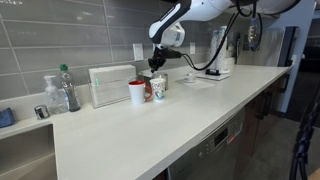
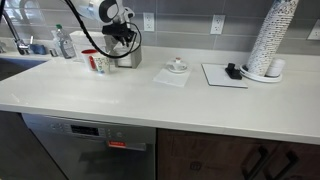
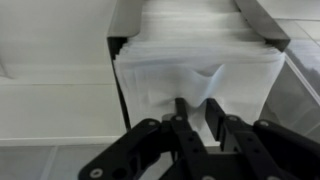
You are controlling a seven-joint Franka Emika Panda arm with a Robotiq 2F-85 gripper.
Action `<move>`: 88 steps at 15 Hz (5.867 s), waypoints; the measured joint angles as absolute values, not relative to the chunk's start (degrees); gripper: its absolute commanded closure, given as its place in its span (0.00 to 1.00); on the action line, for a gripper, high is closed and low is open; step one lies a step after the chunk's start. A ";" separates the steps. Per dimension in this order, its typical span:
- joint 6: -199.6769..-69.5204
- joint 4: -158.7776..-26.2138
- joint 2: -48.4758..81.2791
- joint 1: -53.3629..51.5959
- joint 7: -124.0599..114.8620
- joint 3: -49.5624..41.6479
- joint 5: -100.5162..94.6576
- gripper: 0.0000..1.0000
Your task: Remove a piece of tissue from the silver case on the right and put it on the counter
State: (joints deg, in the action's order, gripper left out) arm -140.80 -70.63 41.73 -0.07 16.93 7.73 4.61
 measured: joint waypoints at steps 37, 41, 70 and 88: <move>-125.71 -110.98 2.77 1.83 7.72 0.93 5.38 1.00; -128.45 -116.77 -1.55 2.90 2.48 -1.65 5.20 1.00; -141.23 -118.24 16.69 4.06 -8.28 1.45 20.51 0.86; -121.21 -114.78 8.02 5.16 6.80 -1.88 4.85 0.00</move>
